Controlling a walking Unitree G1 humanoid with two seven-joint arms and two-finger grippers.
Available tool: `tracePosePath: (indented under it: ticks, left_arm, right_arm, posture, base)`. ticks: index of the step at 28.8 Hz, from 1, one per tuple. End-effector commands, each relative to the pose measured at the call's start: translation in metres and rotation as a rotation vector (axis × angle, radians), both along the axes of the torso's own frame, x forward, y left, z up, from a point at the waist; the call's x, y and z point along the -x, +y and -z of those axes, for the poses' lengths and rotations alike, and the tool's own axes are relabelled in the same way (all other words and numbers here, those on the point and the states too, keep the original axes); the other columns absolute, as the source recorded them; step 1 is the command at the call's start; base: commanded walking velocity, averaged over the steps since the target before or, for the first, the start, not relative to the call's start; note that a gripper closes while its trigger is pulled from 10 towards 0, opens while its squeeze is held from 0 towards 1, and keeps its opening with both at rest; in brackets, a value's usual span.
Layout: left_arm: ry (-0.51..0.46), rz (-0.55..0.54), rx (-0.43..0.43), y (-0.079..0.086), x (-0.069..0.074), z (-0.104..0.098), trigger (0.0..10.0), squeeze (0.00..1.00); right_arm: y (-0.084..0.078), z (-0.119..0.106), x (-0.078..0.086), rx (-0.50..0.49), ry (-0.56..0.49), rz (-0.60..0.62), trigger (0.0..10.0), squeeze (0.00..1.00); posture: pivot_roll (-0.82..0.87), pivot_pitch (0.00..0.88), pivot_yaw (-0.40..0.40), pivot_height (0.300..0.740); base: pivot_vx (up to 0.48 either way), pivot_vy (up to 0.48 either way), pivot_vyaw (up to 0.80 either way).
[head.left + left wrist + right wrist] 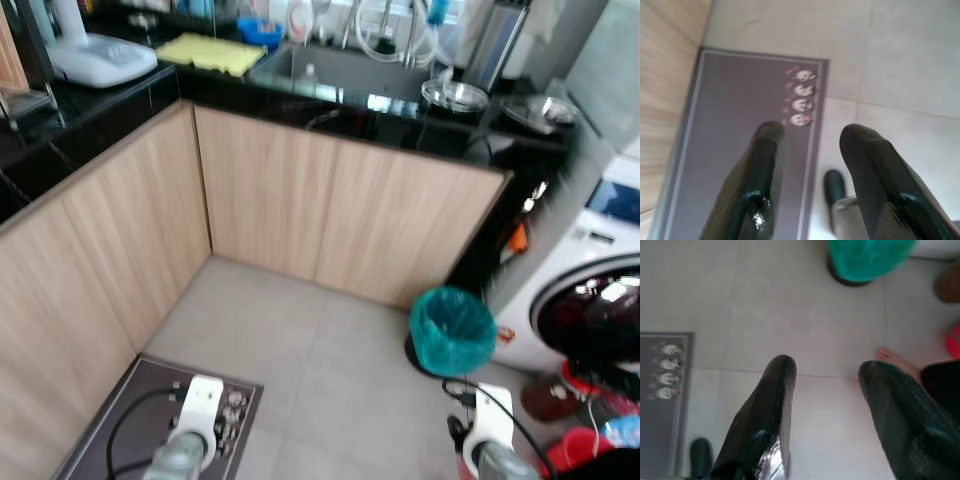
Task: Kitchen organization
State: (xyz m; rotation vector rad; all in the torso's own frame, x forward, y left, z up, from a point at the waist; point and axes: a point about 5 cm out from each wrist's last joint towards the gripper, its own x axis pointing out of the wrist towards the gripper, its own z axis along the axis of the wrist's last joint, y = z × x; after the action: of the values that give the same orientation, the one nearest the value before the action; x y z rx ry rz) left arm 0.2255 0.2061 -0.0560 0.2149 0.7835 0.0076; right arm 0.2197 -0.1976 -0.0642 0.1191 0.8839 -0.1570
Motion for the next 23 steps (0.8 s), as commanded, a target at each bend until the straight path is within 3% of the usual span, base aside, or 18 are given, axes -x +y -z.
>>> tracePosePath:
  ticks: [1,23]
  left_arm:
    - [-0.008,0.025,0.010,-0.0083,-0.0037,-0.0009,10.0,0.00]
    - [-0.006,0.031,0.011,-0.0097,-0.0033,-0.0005,10.0,0.00]
  right_arm:
    - [-0.0128,-0.0023,0.0002,0.030,-0.008,0.017,10.0,0.00]
    - [-0.0134,-0.0033,-0.0012,0.029,-0.014,0.022,10.0,0.00]
  posture:
    - [0.13,0.000,-0.111,0.740]
    - [0.13,0.000,-0.117,0.740]
  base:
    - [0.390,0.000,0.00]
    - [0.392,0.000,0.00]
